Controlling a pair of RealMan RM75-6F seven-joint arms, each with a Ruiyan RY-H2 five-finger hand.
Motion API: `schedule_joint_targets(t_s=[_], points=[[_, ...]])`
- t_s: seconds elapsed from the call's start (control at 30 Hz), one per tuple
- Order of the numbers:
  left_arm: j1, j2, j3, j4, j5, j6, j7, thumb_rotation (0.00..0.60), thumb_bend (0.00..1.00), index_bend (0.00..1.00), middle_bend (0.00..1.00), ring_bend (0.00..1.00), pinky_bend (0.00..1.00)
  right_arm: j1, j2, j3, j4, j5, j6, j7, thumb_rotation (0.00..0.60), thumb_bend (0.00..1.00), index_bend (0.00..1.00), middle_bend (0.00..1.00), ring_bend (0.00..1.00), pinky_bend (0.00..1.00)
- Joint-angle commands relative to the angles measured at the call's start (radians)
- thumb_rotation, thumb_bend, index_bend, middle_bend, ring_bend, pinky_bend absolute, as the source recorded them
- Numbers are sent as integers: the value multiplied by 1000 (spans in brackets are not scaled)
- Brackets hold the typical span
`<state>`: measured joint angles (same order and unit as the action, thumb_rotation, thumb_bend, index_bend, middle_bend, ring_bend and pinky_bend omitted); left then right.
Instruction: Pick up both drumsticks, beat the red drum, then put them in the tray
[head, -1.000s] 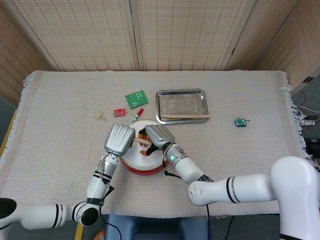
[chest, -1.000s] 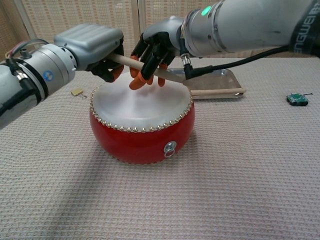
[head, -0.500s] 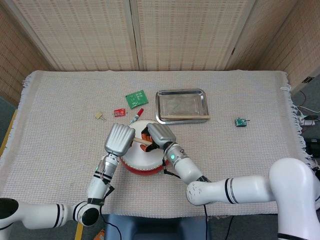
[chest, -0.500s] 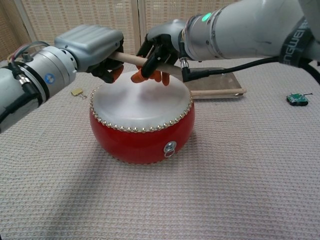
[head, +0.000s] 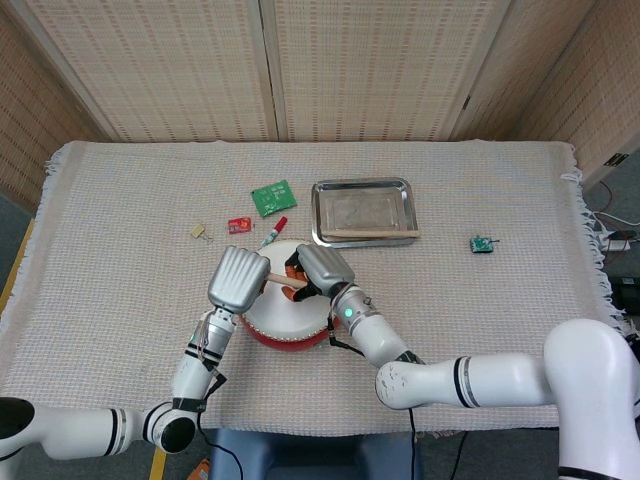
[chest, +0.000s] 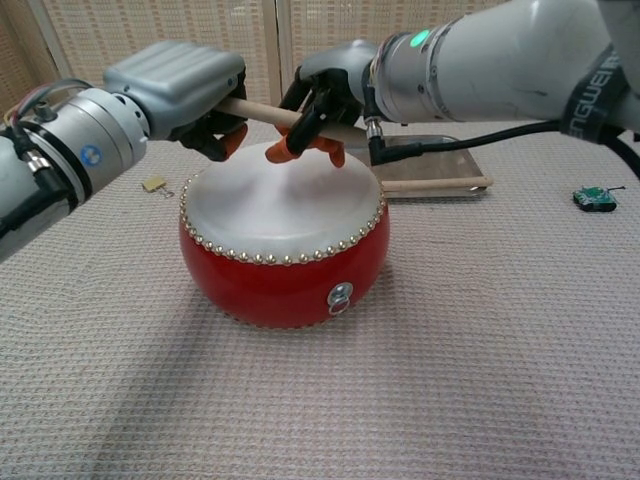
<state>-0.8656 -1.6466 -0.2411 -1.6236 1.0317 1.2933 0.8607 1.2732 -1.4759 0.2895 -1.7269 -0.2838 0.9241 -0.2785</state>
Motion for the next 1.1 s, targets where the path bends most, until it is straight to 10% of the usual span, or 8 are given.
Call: schedule_joint_targets(t_s=[0.03,0.37,0.7,1.1], points=[[2,3,4,-2,15,3,-4,600,533,601,872,888,1000,-14,-4,7,2,-17,-1,12,600,301,1000,909,810,699],[11,8,9,0,52,7,-17,600,460,356,572,627,966,-56,-4,24,2,-74,-12,38,600,301,1000,915,817,708],[16,27,5,-18,56,-5,-22,600,421,159,228,233,478,-86,2,32,-10,-109,-12,50,600,301,1000,924,827,722],[30,66,-6,-46,62,-11,-52,600,347,0,24,0,255,-128,19,42,-25,-161,-9,75,600,301,1000,931,835,727]])
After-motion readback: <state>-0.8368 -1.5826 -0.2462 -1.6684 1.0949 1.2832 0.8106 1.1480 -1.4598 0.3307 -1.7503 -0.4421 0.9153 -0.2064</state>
